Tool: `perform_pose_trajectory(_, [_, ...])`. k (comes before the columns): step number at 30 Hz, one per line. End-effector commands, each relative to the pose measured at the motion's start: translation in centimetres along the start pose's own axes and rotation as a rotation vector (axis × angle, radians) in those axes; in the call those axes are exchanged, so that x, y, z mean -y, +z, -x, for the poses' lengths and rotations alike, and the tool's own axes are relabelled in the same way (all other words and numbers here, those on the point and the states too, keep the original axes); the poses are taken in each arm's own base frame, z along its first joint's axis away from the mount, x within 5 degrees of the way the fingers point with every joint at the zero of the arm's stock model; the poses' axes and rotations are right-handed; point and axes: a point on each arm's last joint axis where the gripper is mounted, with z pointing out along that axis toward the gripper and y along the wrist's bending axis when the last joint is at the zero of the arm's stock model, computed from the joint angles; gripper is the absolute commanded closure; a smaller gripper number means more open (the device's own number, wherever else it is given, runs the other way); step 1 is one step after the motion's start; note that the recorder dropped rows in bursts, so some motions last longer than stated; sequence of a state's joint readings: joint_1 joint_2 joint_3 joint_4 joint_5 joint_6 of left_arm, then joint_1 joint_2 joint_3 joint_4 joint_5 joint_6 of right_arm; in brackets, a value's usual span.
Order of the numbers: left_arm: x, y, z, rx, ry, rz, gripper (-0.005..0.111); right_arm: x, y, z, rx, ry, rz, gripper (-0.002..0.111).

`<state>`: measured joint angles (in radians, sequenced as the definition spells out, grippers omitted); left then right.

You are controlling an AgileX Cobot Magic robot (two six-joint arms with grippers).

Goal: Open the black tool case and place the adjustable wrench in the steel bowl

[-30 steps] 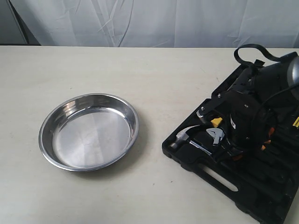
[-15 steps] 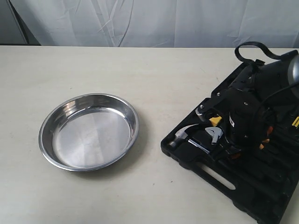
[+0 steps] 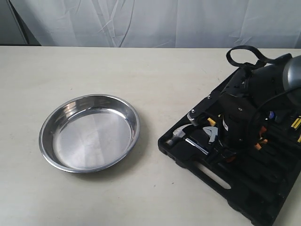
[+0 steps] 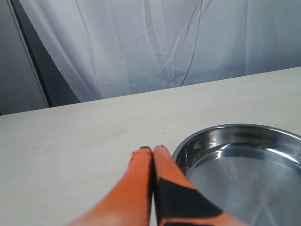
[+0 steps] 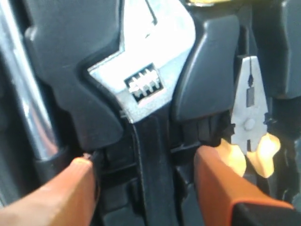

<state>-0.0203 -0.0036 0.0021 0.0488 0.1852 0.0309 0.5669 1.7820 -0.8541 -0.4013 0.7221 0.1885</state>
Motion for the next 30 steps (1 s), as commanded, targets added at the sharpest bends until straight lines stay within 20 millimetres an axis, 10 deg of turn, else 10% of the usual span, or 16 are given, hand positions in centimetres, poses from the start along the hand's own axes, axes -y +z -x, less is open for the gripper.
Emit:
perform_pose_trajectory(1, [0.0,0.0,0.1,0.002,-0.002,-0.001,0.106,-0.1,-0.4,0.6,0.063,-0.013,0.012,0.051])
perform_pose_trajectory(11, [0.0,0.0,0.1,0.002,-0.002,-0.001,0.106,1.4,-3.8,1.0,-0.007,0.060,-0.045,0.053])
perform_pose_trajectory(17, [0.0,0.0,0.1,0.002,-0.002,-0.001,0.106,1.4,-4.9,3.0,0.244,0.101,-0.007,0.104])
perform_pose_trajectory(20, [0.0,0.0,0.1,0.002,-0.002,-0.001,0.106,0.1,-4.8,3.6,0.275,0.082,0.095,0.108])
perform_pose_trajectory(30, [0.0,0.0,0.1,0.002,-0.002,-0.001,0.106,-2.2,-5.6,-2.1,0.085,0.269,0.228,0.108])
